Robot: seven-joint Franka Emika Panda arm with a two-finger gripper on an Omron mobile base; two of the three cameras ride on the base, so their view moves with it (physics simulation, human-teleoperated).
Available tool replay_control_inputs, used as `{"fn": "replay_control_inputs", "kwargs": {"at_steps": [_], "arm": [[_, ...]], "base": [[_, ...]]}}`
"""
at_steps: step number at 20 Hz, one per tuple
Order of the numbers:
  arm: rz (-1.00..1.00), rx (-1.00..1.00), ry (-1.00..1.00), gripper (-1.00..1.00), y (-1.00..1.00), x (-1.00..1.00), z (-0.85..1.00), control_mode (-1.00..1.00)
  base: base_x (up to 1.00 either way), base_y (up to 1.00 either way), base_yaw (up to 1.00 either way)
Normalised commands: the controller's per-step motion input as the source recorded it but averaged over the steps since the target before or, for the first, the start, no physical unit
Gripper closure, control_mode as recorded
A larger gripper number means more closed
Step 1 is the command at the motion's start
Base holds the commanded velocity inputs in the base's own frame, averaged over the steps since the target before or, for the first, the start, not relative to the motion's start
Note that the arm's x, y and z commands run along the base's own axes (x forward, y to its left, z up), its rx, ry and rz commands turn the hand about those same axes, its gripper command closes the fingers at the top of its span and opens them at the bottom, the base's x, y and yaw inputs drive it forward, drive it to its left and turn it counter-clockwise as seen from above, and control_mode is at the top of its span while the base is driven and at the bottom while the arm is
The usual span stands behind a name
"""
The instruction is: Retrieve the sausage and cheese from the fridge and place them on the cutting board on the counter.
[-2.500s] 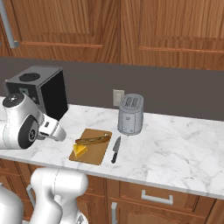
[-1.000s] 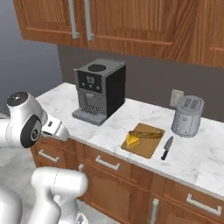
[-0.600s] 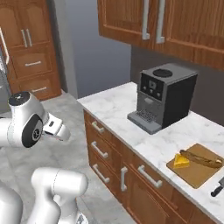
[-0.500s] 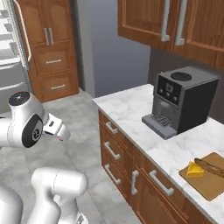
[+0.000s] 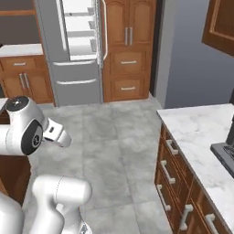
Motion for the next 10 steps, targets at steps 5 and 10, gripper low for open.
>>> {"fn": "replay_control_inputs", "kwargs": {"at_steps": [5,10], "arm": [[0.00,0.00,0.00,-1.00,0.00,0.00,0.00,1.00],[0.00,0.00,0.00,-1.00,0.00,0.00,0.00,1.00]], "base": [[0.68,0.34,0.18],[0.92,0.05,0.01]]}}
